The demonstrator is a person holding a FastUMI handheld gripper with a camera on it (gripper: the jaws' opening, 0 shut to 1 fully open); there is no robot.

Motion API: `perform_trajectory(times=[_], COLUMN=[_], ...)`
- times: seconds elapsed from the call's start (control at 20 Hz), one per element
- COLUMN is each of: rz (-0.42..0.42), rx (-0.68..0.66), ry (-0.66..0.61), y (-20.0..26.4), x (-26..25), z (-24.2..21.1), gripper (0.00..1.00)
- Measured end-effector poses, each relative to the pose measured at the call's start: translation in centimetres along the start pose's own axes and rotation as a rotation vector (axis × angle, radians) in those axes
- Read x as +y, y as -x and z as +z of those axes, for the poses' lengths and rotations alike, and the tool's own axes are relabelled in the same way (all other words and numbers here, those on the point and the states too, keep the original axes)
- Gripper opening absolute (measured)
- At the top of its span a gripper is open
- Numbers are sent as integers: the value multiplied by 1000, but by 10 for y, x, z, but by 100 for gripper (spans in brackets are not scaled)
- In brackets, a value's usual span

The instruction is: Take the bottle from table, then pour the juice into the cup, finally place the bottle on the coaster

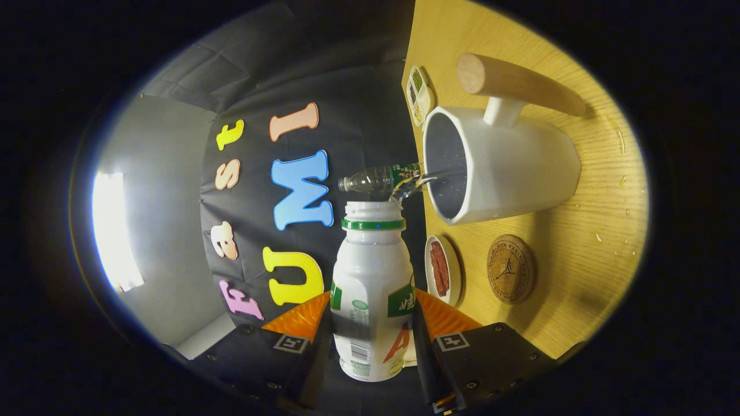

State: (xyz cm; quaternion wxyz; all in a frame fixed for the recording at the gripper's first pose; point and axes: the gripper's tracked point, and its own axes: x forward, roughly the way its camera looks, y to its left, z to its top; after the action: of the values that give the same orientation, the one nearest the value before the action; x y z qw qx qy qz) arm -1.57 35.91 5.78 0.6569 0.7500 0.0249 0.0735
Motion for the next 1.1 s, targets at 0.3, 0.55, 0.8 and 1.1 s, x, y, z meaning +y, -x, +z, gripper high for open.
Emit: perform_trajectory(times=[0.3,0.55,0.8,1.1], rz=[12,20,30,40], rx=[-2,-8,-12,-19], ry=[-18,-25,-38,-60], y=[-1,0,-2,-1], x=[3,5,8,11], z=[1,2,3,4], gripper=[65,65,65,65])
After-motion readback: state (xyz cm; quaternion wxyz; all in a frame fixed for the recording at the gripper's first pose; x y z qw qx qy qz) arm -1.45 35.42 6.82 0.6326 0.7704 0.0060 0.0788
